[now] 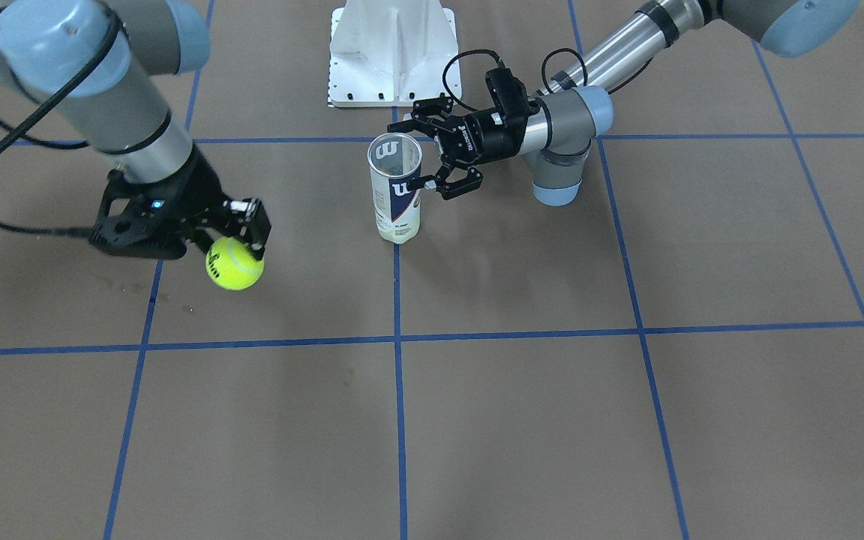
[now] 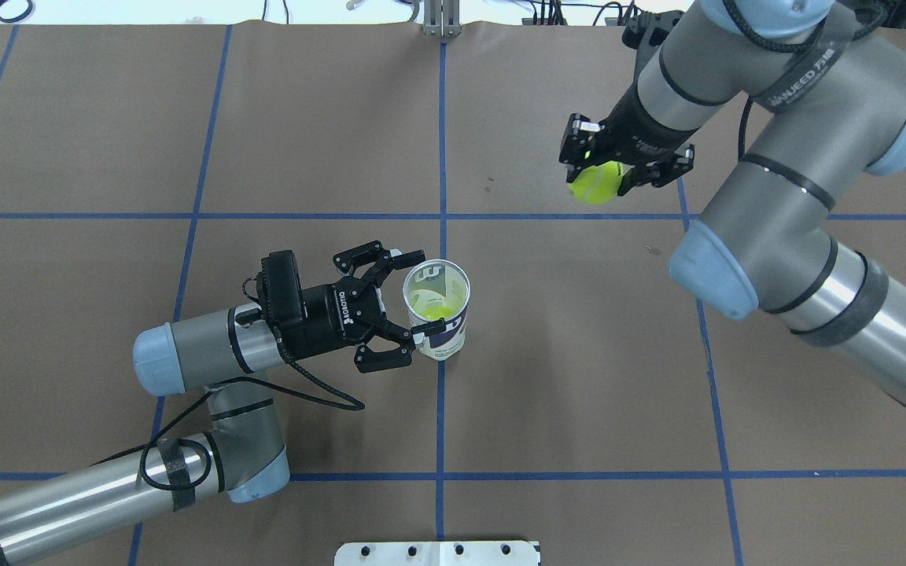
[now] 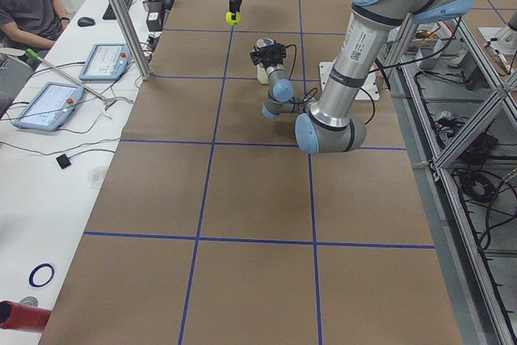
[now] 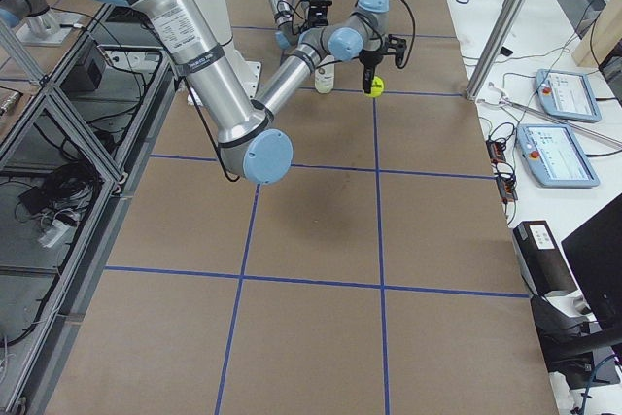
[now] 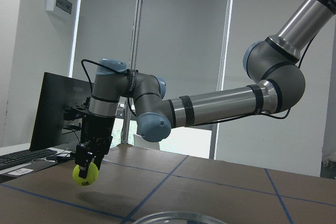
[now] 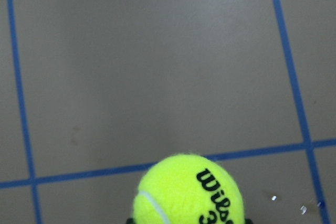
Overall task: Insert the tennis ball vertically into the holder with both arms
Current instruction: 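Carry the second ball with the right gripper onto the can's opening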
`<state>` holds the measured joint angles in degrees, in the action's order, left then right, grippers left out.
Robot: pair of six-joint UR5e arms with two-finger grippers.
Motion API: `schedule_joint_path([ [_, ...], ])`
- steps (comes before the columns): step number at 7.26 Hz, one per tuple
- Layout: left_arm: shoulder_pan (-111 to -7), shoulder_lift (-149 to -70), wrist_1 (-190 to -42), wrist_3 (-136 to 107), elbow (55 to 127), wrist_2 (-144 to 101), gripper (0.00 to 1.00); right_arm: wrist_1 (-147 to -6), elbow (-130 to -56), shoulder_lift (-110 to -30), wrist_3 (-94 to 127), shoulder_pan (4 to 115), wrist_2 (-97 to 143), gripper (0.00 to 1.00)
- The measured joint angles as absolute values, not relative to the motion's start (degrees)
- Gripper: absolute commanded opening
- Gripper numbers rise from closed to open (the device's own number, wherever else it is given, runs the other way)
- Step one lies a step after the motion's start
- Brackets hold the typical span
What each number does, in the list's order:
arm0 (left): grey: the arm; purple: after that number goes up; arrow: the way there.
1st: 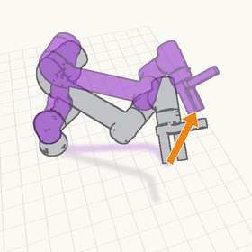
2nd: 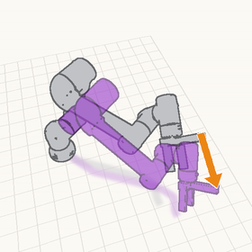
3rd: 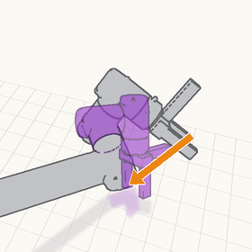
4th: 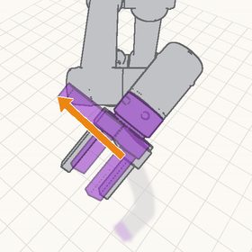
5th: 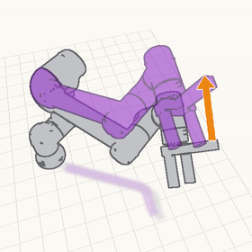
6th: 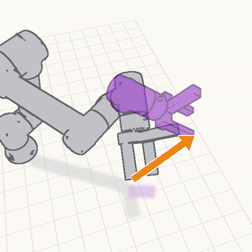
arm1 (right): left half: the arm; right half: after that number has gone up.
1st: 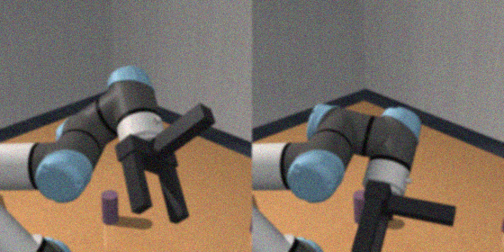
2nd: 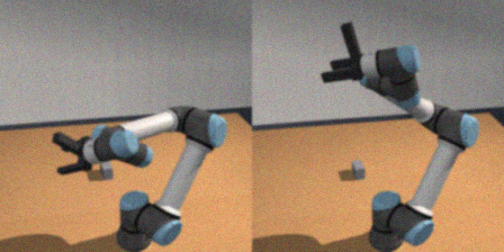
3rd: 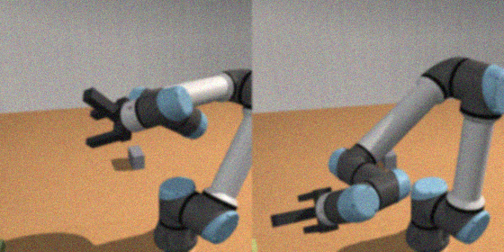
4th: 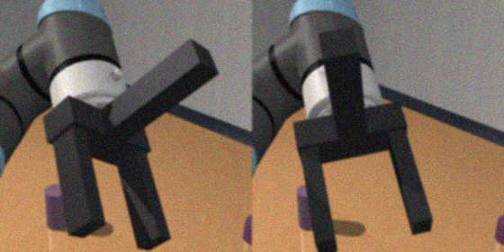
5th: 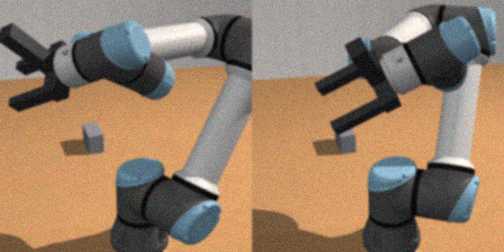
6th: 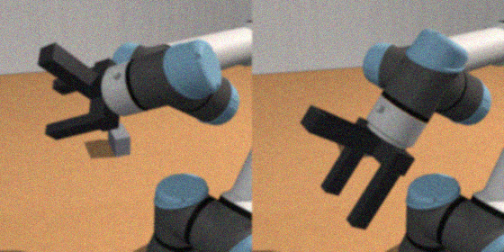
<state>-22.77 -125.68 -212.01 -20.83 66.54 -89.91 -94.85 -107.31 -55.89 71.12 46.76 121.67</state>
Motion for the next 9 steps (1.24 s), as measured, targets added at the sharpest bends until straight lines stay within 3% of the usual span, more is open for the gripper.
schedule_joint_path([
  [4,-22.76,-125.63,-211.99,-20.83,66.61,-89.91,1.00,-96.56,-114.17,-50.25,84.39,35.76,121.71,0.00],
  [9,-22.76,-125.60,-211.99,-20.83,66.57,-89.83,1.00,-96.59,-111.42,-46.62,85.02,34.41,121.14,0.00],
])
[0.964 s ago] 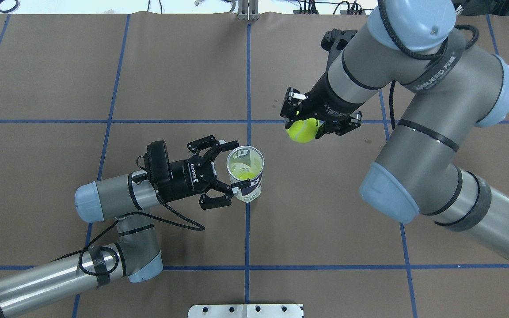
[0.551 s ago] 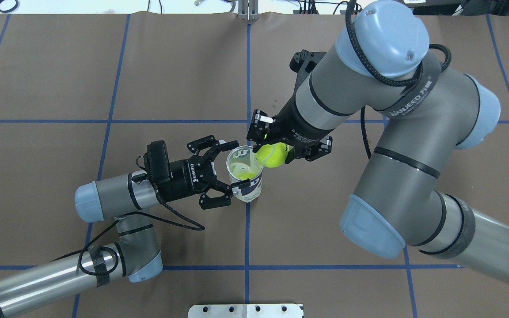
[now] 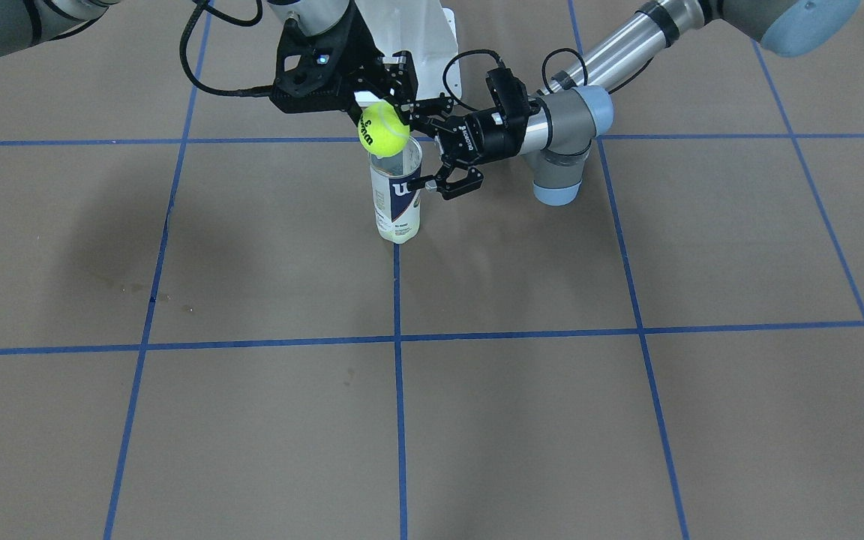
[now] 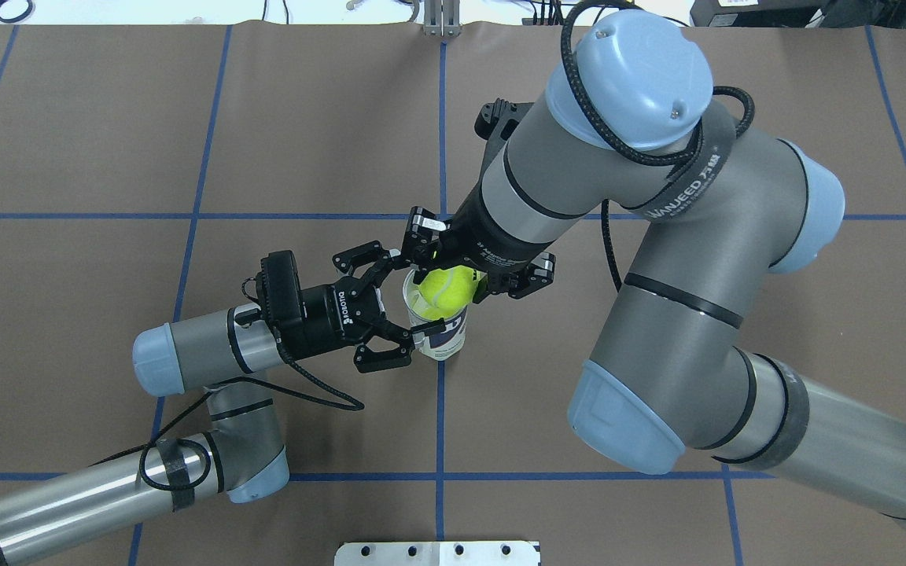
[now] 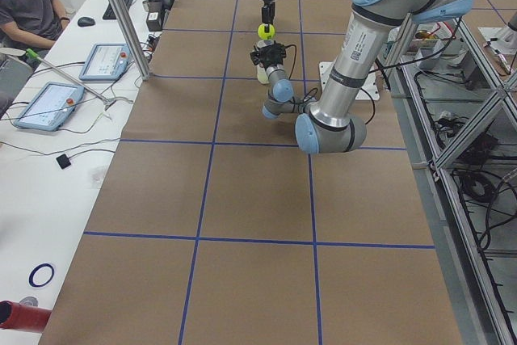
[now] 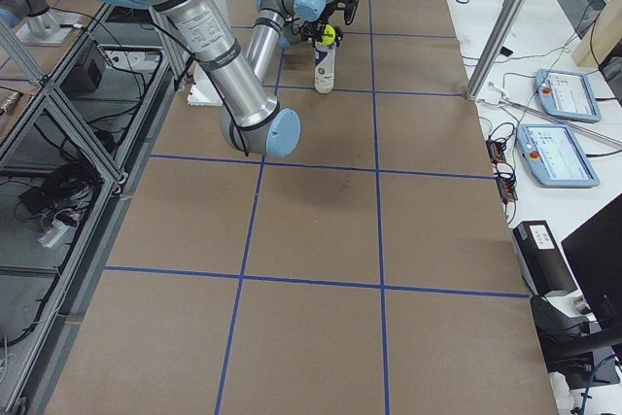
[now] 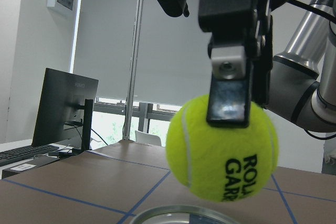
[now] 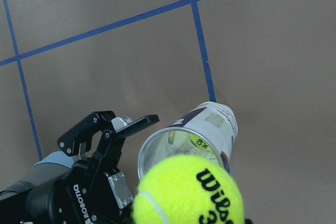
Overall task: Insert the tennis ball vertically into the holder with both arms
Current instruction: 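Carry the second ball with the right gripper onto the can's opening, then open the right gripper to drop the ball into the can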
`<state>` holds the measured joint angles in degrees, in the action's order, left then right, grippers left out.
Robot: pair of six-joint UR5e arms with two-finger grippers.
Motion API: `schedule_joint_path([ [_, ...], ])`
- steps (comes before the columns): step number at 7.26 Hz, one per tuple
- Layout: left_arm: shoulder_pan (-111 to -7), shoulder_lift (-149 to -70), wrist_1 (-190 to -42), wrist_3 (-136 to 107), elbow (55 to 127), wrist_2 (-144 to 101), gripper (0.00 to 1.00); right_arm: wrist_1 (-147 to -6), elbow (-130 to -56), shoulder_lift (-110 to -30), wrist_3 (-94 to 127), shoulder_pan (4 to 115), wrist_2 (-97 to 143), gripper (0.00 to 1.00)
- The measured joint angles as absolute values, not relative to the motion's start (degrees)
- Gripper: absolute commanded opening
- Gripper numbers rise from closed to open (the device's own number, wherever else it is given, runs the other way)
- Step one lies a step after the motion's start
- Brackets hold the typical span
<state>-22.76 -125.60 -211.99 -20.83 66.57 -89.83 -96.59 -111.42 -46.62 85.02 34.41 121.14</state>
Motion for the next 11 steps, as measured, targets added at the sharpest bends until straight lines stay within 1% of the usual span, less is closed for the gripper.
schedule_joint_path([
  [1,-22.76,-125.59,-211.99,-20.83,66.54,-89.82,1.00,-96.57,-110.68,-46.18,84.98,34.35,120.92,0.00],
  [2,-22.76,-125.60,-211.99,-20.83,66.54,-89.83,1.00,-96.53,-110.35,-46.07,84.94,34.28,120.77,0.05],
  [3,-22.76,-125.59,-211.99,-20.83,66.54,-89.82,1.00,-96.49,-110.09,-45.96,84.85,34.24,120.76,0.40],
  [4,-22.76,-125.59,-211.99,-20.83,66.53,-89.82,1.00,-96.45,-109.73,-45.84,84.73,34.21,120.88,0.71],
  [5,-22.77,-125.49,-211.99,-20.83,66.55,-89.82,1.00,-96.45,-109.46,-45.76,84.69,34.19,120.94,0.98],
  [11,-22.65,-125.16,-211.99,-20.83,66.62,-89.82,1.00,-96.50,-109.35,-45.74,84.81,33.97,120.81,0.98],
])
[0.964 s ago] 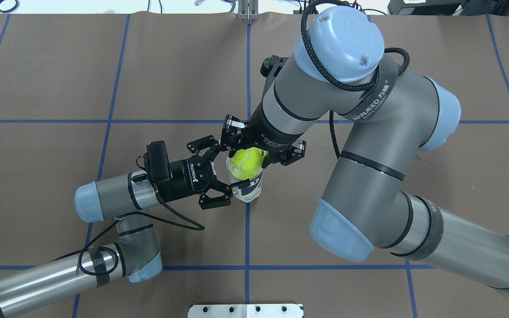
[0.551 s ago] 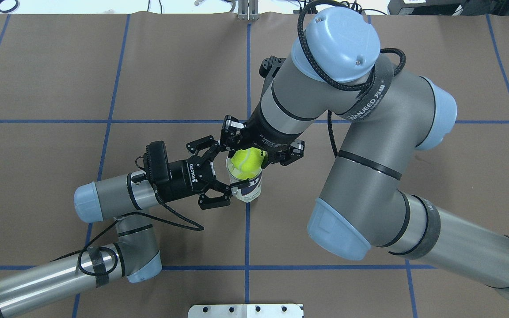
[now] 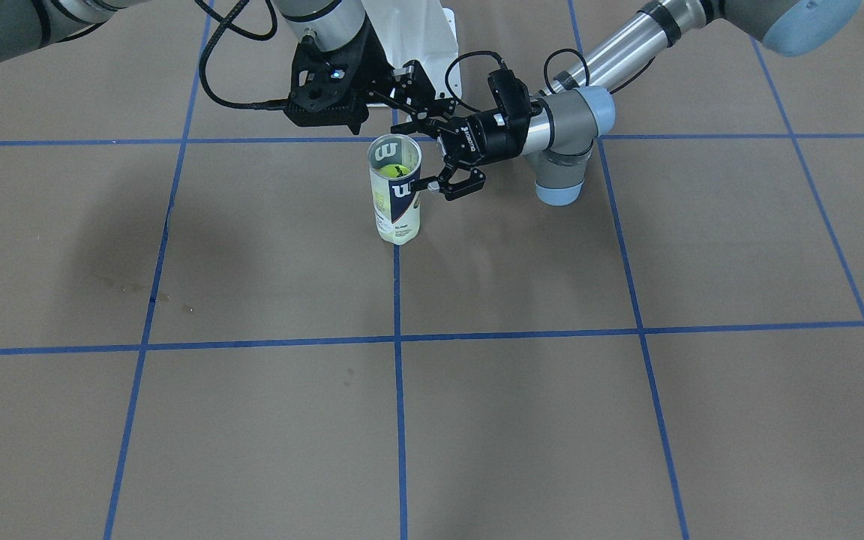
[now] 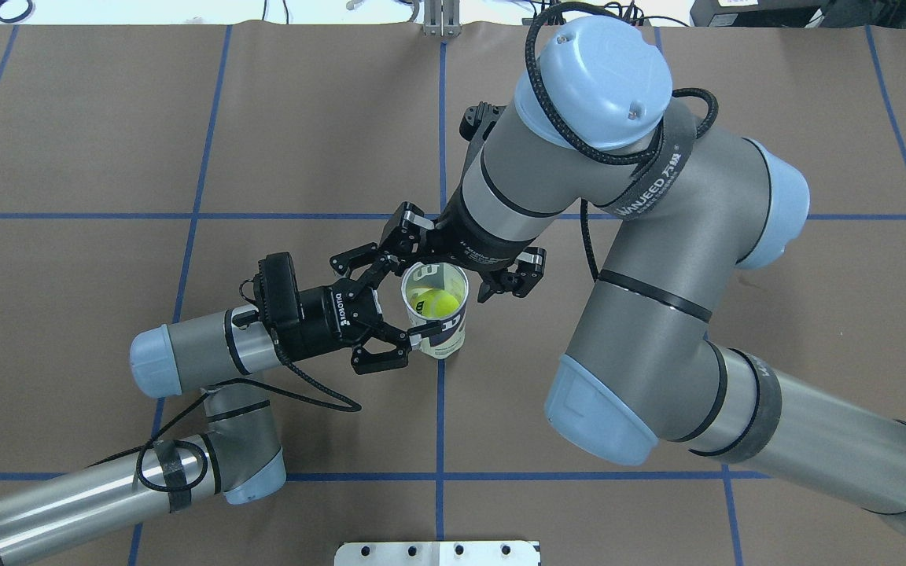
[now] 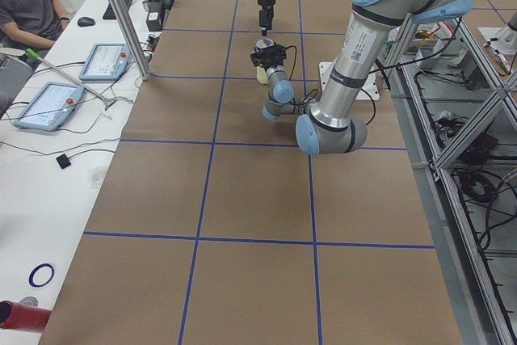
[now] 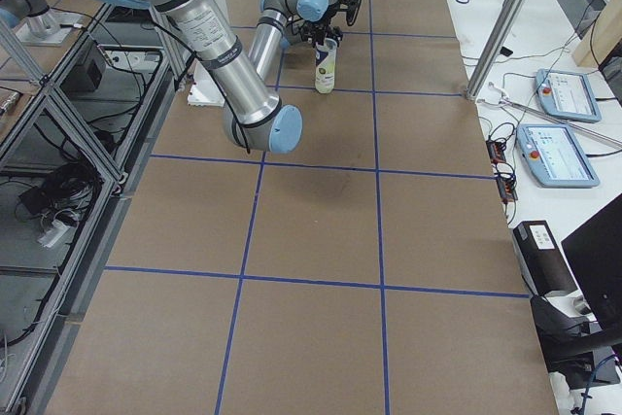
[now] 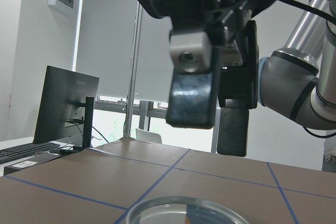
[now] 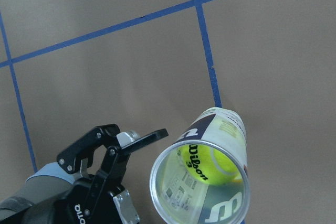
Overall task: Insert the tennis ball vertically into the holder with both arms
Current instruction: 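Open the right gripper to drop the ball into the can, then raise the right gripper away while the left gripper releases the can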
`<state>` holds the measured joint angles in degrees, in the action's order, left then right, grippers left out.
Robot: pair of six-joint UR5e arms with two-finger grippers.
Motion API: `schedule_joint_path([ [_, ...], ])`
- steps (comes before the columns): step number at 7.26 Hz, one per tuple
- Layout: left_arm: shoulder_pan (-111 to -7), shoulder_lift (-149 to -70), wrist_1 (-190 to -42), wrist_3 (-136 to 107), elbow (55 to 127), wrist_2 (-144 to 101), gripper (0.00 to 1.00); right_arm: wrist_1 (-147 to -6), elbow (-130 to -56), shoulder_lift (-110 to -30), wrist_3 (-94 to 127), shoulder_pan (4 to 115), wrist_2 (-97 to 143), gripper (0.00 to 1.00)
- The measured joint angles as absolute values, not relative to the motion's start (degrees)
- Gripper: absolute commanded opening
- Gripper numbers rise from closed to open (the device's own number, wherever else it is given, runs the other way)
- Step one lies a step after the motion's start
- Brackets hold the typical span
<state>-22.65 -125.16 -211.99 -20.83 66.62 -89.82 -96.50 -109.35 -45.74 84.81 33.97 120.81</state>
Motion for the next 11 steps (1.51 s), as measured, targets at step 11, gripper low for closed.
schedule_joint_path([
  [11,-26.69,-115.17,-211.51,-21.01,74.14,-81.84,1.00,-96.00,-110.84,-59.82,62.82,50.75,123.18,0.99],
])
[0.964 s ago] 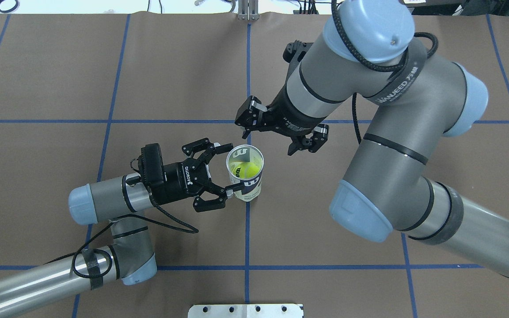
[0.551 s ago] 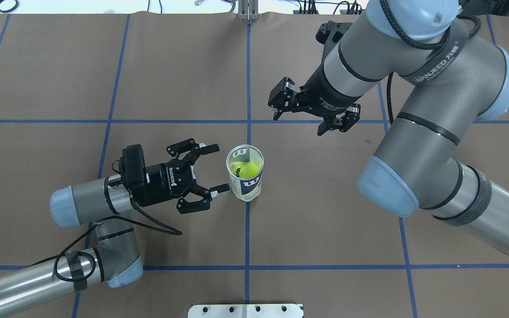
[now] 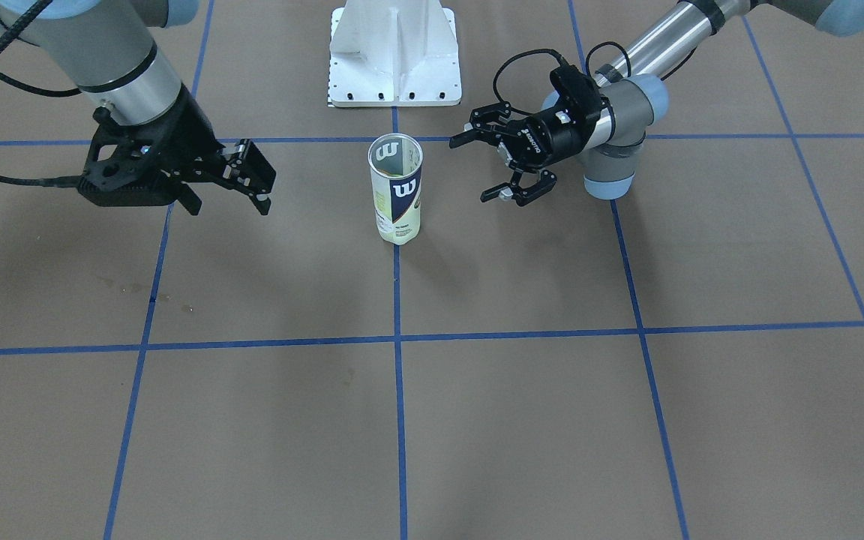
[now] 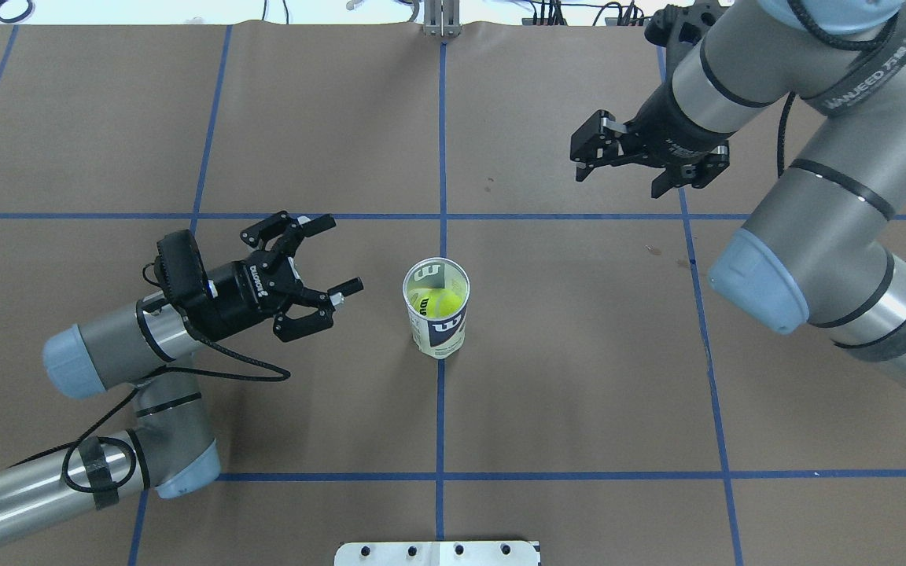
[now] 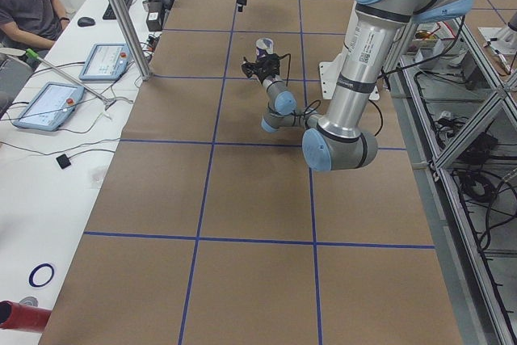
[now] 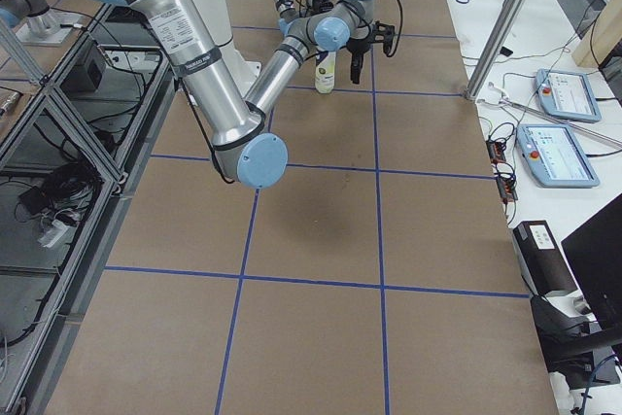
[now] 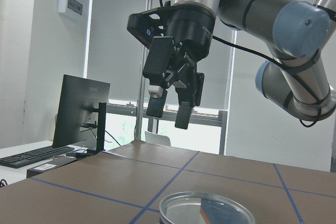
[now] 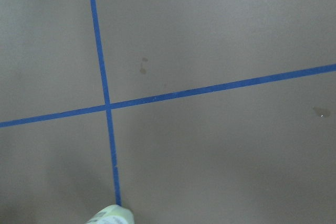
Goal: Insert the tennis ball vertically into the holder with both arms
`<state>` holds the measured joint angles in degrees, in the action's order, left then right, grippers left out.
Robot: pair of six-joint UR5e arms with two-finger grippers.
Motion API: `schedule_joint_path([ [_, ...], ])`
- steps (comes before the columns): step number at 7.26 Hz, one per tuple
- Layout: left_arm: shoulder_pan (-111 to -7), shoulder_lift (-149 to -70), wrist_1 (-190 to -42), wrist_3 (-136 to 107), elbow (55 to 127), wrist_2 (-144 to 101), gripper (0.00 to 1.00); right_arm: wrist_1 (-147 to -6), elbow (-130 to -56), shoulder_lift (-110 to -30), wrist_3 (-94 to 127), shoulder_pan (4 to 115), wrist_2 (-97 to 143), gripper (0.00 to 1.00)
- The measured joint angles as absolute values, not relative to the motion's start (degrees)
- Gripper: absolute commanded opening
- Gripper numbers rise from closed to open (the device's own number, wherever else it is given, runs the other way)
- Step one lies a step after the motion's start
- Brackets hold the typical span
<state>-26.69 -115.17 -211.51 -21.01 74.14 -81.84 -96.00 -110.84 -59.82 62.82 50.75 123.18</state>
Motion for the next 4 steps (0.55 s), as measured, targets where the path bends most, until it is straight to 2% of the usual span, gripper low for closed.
schedule_joint_path([
  [4,-37.38,-111.80,-200.40,-27.66,73.45,-80.57,1.00,-95.78,-101.56,-62.01,43.99,59.81,123.21,0.99],
])
